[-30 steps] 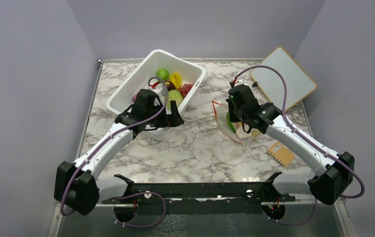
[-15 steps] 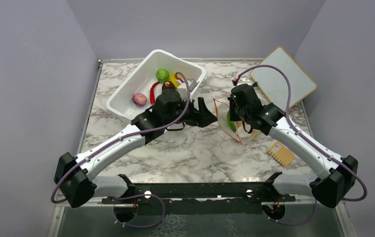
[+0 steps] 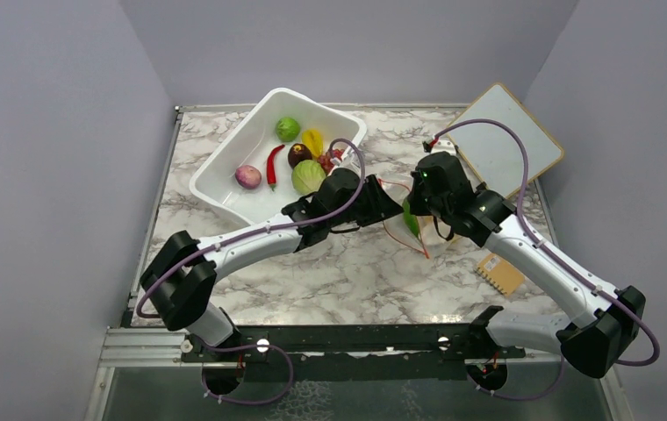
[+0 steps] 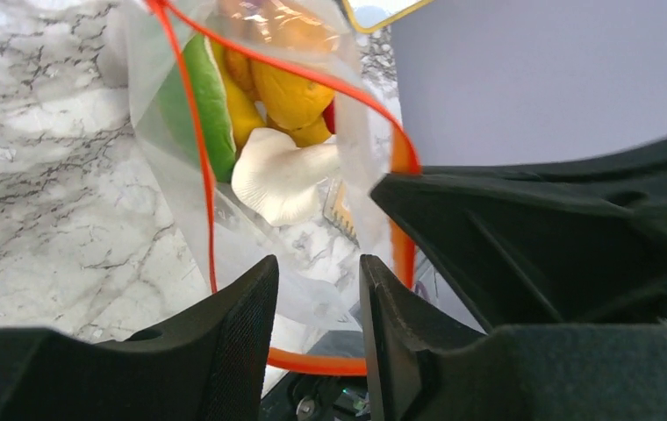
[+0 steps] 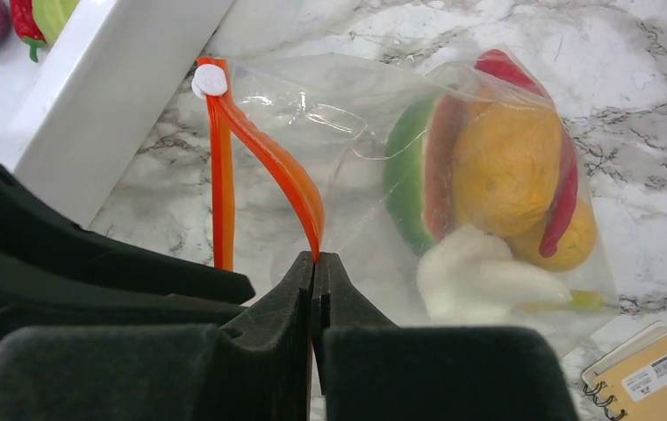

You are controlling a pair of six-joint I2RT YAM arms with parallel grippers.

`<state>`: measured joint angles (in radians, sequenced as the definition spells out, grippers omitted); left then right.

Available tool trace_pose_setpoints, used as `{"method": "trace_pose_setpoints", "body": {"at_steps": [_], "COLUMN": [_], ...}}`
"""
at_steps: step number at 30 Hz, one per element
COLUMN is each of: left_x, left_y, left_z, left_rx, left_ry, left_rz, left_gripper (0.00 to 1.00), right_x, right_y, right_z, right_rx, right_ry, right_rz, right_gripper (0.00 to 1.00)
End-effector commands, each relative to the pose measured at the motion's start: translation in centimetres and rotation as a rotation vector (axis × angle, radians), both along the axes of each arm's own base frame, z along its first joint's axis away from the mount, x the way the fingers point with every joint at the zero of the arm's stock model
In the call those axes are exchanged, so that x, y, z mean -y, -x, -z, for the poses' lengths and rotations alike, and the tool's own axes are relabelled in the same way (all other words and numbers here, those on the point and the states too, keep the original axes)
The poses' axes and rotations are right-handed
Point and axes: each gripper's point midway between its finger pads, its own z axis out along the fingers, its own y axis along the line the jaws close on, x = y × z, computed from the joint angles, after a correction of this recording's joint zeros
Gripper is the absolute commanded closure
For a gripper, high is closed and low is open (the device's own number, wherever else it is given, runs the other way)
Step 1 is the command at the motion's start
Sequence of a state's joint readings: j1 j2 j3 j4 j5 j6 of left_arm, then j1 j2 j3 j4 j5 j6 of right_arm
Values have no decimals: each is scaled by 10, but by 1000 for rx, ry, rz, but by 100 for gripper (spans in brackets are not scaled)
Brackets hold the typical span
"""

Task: Open the zip-top bag and remove the fake food
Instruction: Pick up the fake fruit from the zipper food storage bag.

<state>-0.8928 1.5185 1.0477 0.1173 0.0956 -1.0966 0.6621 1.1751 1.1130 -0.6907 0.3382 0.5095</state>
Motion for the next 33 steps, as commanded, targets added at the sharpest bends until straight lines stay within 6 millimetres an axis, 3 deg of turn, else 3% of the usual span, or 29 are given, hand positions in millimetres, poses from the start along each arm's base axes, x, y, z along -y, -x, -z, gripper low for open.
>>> {"method": "trace_pose_setpoints", "body": {"at_steps": [1, 9, 15, 17, 25, 29, 33], "left_x": [7, 19, -23, -35, -46, -38, -33], "left_y": [-14, -19, -24, -24, -19, -14, -7], "left_z": [3, 40, 76, 87, 94, 91, 93], "left_rx": [-50, -98, -90, -113, -62, -50, -58], "left_ry": [20, -111, -252, -265, -327, -285, -262], "left_rz": [-77, -44, -101, -94, -22, 27, 76], "left_gripper": [59, 55, 55, 54, 47, 44, 39], "right_x": [-14, -27, -43, -44, 24, 48, 55], "right_y": [-3, 6, 24, 28, 16, 7, 7], "right_z": [-27, -40, -55, -60, -67, -37, 25], "right_rx": [57, 58, 55, 82, 205, 143, -60], "right_ry": [-97, -212, -351, -344, -101, -68, -219], "right_rz": [-17, -53, -133, -180, 33, 99, 61], "right_gripper": [99, 99, 99, 92, 65, 65, 66]}}
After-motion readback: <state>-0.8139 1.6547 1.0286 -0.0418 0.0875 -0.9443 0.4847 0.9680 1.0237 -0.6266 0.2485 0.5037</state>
